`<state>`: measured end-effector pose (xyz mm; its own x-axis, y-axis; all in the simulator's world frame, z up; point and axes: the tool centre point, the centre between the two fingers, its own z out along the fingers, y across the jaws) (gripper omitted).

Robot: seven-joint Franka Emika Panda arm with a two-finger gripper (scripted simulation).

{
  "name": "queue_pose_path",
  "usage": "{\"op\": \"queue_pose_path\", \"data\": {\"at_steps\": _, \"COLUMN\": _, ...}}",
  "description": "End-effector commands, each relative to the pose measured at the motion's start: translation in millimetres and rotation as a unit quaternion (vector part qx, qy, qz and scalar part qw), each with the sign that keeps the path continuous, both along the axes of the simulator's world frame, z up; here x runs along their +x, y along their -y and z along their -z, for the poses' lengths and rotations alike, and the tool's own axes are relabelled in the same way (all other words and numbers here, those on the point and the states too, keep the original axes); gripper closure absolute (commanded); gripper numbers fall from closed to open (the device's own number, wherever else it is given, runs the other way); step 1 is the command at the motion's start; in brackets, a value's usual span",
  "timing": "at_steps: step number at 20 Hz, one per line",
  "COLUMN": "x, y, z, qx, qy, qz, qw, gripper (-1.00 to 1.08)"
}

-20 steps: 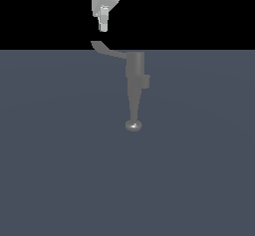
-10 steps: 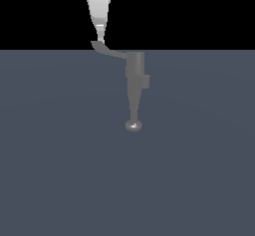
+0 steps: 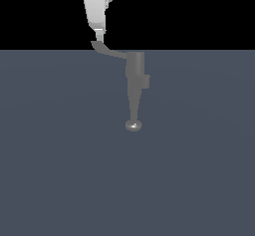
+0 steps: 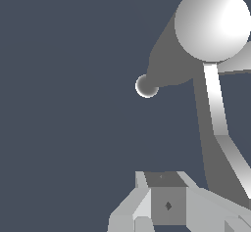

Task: Turn on the faucet by rotating a designated handle.

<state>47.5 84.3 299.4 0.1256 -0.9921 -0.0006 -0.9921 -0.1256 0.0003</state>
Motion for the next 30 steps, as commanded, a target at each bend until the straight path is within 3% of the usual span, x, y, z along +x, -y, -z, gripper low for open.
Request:
{"op": "queue_pose_path", "data": {"at_steps": 1, "x": 0, "y": 0, "z": 0, "qx": 0.0, "qy": 0.0, "qz": 0.0, "qw": 1.0, "gripper": 1.08}}
{"op": "queue_pose_path", "data": {"at_steps": 30, "x": -74, "y": 12, "z": 0, "qx": 0.0, "qy": 0.0, "qz": 0.0, "qw": 1.0, "gripper": 1.08}}
